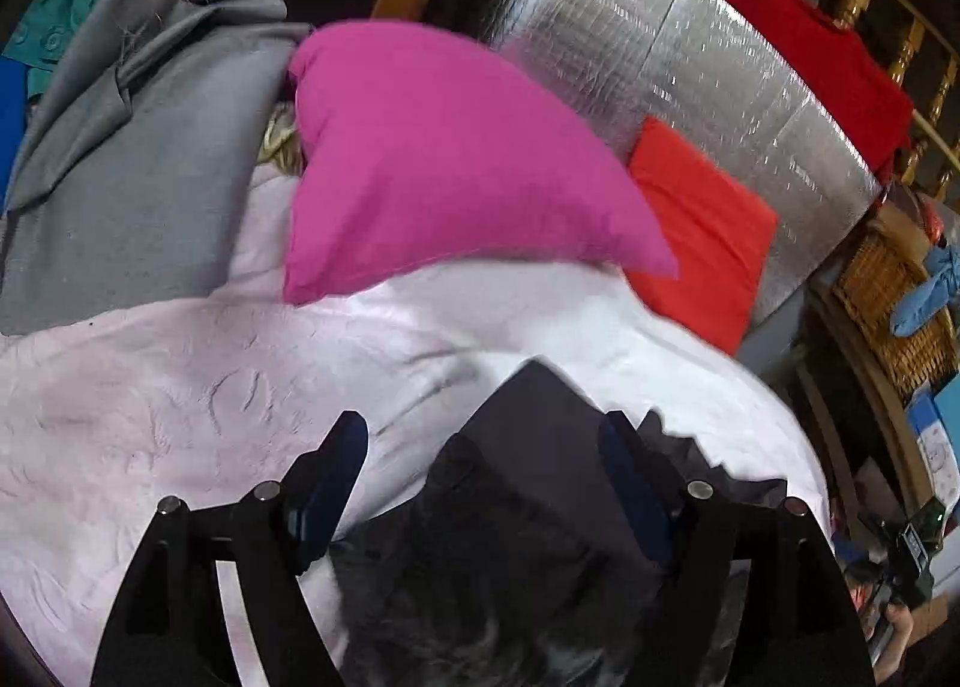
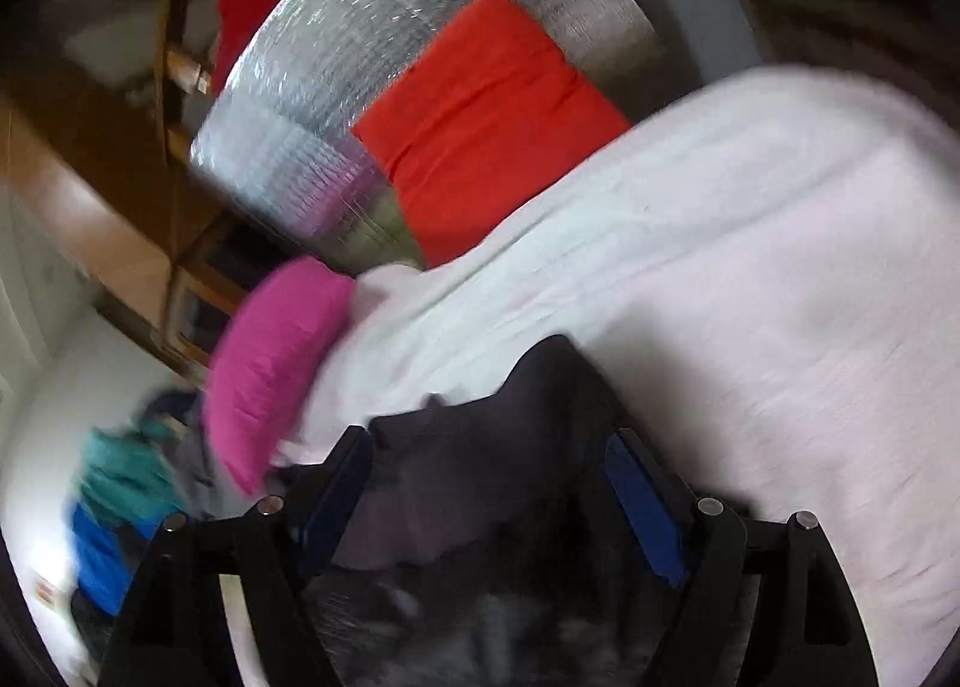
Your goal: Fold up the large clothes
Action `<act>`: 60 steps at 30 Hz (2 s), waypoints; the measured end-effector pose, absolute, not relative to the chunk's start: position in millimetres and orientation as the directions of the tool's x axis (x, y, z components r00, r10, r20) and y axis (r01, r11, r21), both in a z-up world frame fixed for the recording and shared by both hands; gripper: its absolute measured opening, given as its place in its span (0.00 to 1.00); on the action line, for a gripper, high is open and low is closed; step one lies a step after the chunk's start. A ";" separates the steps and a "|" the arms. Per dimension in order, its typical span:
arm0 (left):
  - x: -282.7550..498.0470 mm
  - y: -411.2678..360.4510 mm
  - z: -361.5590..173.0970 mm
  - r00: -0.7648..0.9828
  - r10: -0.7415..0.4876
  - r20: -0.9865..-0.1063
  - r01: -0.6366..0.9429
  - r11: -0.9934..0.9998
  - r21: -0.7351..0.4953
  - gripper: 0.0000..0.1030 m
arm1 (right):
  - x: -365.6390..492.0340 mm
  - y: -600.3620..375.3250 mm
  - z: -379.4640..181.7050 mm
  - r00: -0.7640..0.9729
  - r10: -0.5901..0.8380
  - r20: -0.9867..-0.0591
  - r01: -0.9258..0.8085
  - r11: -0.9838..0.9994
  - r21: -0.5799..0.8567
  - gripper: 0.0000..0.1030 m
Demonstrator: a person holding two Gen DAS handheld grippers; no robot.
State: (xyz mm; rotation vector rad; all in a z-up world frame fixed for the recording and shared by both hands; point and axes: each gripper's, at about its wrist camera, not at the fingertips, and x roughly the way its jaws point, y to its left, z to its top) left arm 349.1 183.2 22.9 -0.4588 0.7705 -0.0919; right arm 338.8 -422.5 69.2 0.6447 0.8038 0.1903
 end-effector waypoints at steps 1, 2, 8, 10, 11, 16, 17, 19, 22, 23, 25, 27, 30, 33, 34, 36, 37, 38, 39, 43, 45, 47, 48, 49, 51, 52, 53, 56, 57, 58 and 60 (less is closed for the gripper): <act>351.3 183.3 17.9 0.700 -0.254 -0.667 -0.076 0.903 -0.424 0.77 | 339.2 -419.3 70.0 0.676 0.372 -0.636 0.066 0.829 0.556 0.80; 354.8 182.8 12.8 0.685 -0.259 -0.681 -0.069 0.908 -0.414 0.77 | 341.4 -416.3 69.1 0.662 0.354 -0.661 0.057 0.855 0.515 0.80; 379.5 163.2 -19.5 0.577 -0.296 -0.762 0.002 0.933 -0.361 0.77 | 365.7 -398.6 47.4 0.582 0.253 -0.773 -0.019 0.954 0.298 0.80; 390.4 153.2 -26.6 0.546 -0.306 -0.780 0.034 0.938 -0.344 0.77 | 375.6 -398.4 34.2 0.548 0.250 -0.798 -0.028 0.959 0.281 0.79; 396.2 148.4 -29.6 0.531 -0.304 -0.791 0.046 0.942 -0.332 0.77 | 379.9 -398.6 27.8 0.531 0.253 -0.808 -0.033 0.960 0.279 0.78; 422.4 132.8 -41.2 0.477 -0.295 -0.828 0.066 0.951 -0.301 0.77 | 386.1 -399.9 17.7 0.518 0.280 -0.808 -0.051 0.953 0.298 0.68; 425.8 129.7 -45.1 0.468 -0.288 -0.835 0.062 0.954 -0.294 0.75 | 387.0 -399.9 16.2 0.514 0.275 -0.813 -0.050 0.955 0.292 0.64; 425.4 125.2 -47.1 0.472 -0.242 -0.847 0.062 0.968 -0.243 0.40 | 390.8 -398.5 15.0 0.509 0.255 -0.822 -0.040 0.961 0.273 0.41; 423.3 116.8 -49.8 0.481 -0.167 -0.861 0.057 0.986 -0.159 0.24 | 392.1 -397.8 15.8 0.505 0.222 -0.834 -0.029 0.970 0.241 0.19; 421.2 113.8 -48.9 0.489 -0.147 -0.860 0.065 0.989 -0.132 0.21 | 390.6 -394.9 19.6 0.513 0.211 -0.832 -0.042 0.974 0.220 0.18; 417.3 111.2 -43.0 0.516 -0.118 -0.849 0.066 0.993 -0.098 0.19 | 384.2 -387.3 30.6 0.537 0.172 -0.826 -0.067 0.985 0.162 0.16; 416.6 117.9 -35.0 0.554 -0.105 -0.826 0.033 0.994 -0.104 0.18 | 377.9 -389.8 48.2 0.595 0.130 -0.793 -0.052 0.991 0.123 0.16; 429.1 128.9 -46.7 0.538 -0.086 -0.839 -0.038 0.991 -0.126 0.18 | 385.2 -407.9 48.4 0.621 0.085 -0.779 0.036 0.990 0.136 0.15; 438.2 123.9 -69.0 0.496 -0.053 -0.867 -0.056 0.994 -0.093 0.18 | 395.3 -404.6 20.0 0.568 0.054 -0.821 0.063 0.992 0.109 0.15; 438.6 124.4 -69.8 0.499 -0.053 -0.865 -0.058 0.994 -0.094 0.19 | 396.7 -405.1 9.5 0.553 0.052 -0.831 0.078 0.990 0.114 0.15; 441.0 131.6 -70.6 0.494 -0.078 -0.866 -0.067 0.990 -0.128 0.20 | 397.3 -412.0 -2.5 0.545 0.048 -0.837 0.119 0.984 0.134 0.15; 441.4 133.7 -71.5 0.491 -0.085 -0.867 -0.069 0.988 -0.136 0.20 | 398.0 -415.6 -6.1 0.542 0.050 -0.839 0.133 0.980 0.145 0.15; 441.5 134.0 -72.5 0.491 -0.085 -0.867 -0.068 0.988 -0.136 0.20 | 398.6 -416.3 -6.1 0.541 0.048 -0.839 0.139 0.979 0.146 0.15; 441.6 133.7 -73.0 0.494 -0.079 -0.866 -0.067 0.989 -0.129 0.20 | 398.8 -417.3 -5.2 0.543 0.038 -0.839 0.147 0.979 0.140 0.15; 441.0 127.4 -74.6 0.504 -0.034 -0.863 -0.067 0.995 -0.078 0.25 | 403.5 -415.6 -7.8 0.529 -0.011 -0.849 0.164 0.982 0.090 0.14; 437.4 125.1 -69.9 0.509 -0.019 -0.861 -0.075 0.995 -0.066 0.29 | 403.3 -413.9 -9.1 0.525 -0.025 -0.851 0.159 0.985 0.069 0.14; 434.0 125.2 -63.2 0.512 -0.019 -0.859 -0.077 0.995 -0.068 0.34 | 402.2 -411.5 -3.2 0.528 -0.040 -0.848 0.159 0.986 0.052 0.19; 431.5 127.0 -56.8 0.522 -0.025 -0.853 -0.086 0.993 -0.082 0.41 | 399.7 -412.9 -0.6 0.534 -0.031 -0.845 0.159 0.985 0.065 0.31; 428.5 129.7 -51.4 0.531 -0.029 -0.847 -0.099 0.990 -0.096 0.43 | 396.4 -413.9 5.8 0.546 -0.027 -0.838 0.165 0.983 0.076 0.46; 417.7 136.9 -31.0 0.565 -0.008 -0.825 -0.156 0.981 -0.116 0.45 | 391.1 -414.8 18.5 0.567 -0.044 -0.822 0.183 0.980 0.074 0.69; 413.1 137.6 -22.8 0.578 0.000 -0.816 -0.168 0.979 -0.119 0.47 | 384.4 -415.4 30.5 0.588 -0.045 -0.808 0.187 0.979 0.082 0.70; 407.0 139.3 -11.2 0.600 0.002 -0.800 -0.175 0.976 -0.129 0.47 | 379.7 -413.9 39.4 0.602 -0.043 -0.798 0.184 0.979 0.085 0.70; 381.6 134.5 20.8 0.672 -0.024 -0.740 -0.141 0.977 -0.159 0.54 | 364.5 -395.5 65.8 0.639 -0.019 -0.769 0.118 0.990 0.074 0.71; 370.4 122.8 29.1 0.686 -0.063 -0.725 -0.082 0.983 -0.163 0.59 | 361.8 -387.2 69.1 0.636 -0.012 -0.771 0.090 0.994 0.059 0.74; 363.5 113.4 31.8 0.684 -0.091 -0.724 -0.040 0.986 -0.161 0.63 | 361.2 -381.3 69.7 0.631 -0.006 -0.775 0.068 0.997 0.048 0.74; 349.2 82.5 28.1 0.659 -0.163 -0.734 0.100 0.986 -0.130 0.63 | 363.2 -373.7 63.5 0.611 -0.004 -0.792 0.050 0.998 0.033 0.74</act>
